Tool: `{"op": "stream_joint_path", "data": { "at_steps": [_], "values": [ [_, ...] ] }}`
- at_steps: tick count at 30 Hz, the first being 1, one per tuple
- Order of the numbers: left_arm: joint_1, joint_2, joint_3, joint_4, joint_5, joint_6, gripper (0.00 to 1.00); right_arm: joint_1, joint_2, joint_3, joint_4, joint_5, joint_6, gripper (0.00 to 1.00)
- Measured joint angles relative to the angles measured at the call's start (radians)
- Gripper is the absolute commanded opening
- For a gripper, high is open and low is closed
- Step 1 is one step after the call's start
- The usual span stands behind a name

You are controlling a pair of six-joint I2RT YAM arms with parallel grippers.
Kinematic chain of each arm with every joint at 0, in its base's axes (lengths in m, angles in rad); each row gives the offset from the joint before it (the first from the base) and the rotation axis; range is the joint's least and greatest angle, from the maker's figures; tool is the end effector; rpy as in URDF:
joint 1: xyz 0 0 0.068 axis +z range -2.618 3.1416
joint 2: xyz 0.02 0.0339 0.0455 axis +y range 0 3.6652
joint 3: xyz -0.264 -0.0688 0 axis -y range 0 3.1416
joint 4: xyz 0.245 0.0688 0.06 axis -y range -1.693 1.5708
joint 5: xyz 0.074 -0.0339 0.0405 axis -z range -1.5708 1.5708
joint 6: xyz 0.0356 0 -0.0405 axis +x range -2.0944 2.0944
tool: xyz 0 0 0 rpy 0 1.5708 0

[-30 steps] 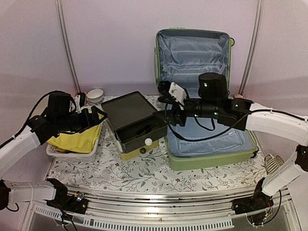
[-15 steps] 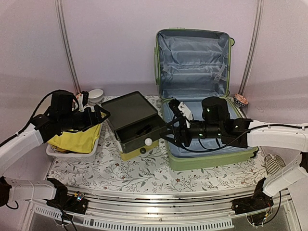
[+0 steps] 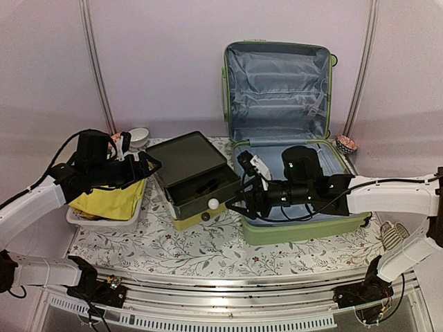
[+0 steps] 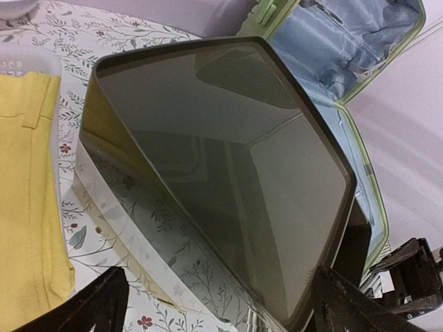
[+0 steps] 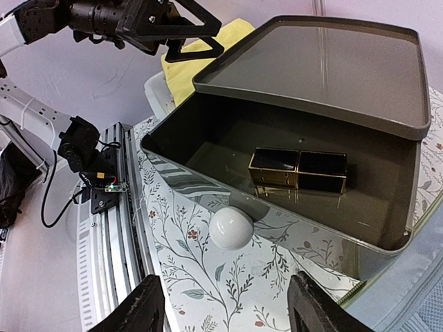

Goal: Open, take out, and arrange the luggage
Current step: Close the drawer in the storage box.

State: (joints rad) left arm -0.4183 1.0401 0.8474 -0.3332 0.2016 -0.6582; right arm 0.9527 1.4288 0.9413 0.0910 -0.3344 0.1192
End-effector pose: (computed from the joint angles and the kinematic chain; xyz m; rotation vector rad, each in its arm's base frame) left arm 0.2096 -0.1010 0.2985 -0.1361 2.1996 -0.8405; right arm 0.1797 0.2728 0.2715 -1.0544 1.8055 1.0075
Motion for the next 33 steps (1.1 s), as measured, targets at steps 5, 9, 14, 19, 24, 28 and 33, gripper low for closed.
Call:
{"op": "stream_joint_path", "data": {
  "at_steps": [5, 9, 14, 19, 24, 28, 33],
  "values": [
    [0.000, 0.006, 0.001, 0.001, 0.000, 0.001, 0.94, 0.003, 0.019, 0.000, 0.003, 0.007, 0.025, 0.61],
    [0.000, 0.018, 0.001, 0.008, 0.000, 0.004, 0.94, 0.009, 0.029, 0.000, 0.004, 0.022, 0.038, 0.57],
    [0.000, 0.043, 0.001, 0.021, 0.001, 0.005, 0.94, 0.028, 0.049, 0.000, 0.016, 0.067, 0.045, 0.31],
    [0.000, 0.066, 0.005, 0.034, 0.008, 0.008, 0.94, 0.029, 0.098, 0.007, 0.030, 0.102, 0.051, 0.30],
    [0.000, 0.089, 0.016, 0.043, 0.018, 0.013, 0.94, 0.030, 0.140, 0.030, 0.049, 0.137, 0.056, 0.26],
    [0.000, 0.101, 0.017, 0.046, 0.020, 0.018, 0.94, 0.030, 0.164, 0.055, 0.081, 0.176, 0.062, 0.26],
    [0.000, 0.128, 0.017, 0.061, 0.024, 0.023, 0.95, 0.031, 0.234, 0.121, 0.103, 0.227, 0.063, 0.25]
  ]
}}
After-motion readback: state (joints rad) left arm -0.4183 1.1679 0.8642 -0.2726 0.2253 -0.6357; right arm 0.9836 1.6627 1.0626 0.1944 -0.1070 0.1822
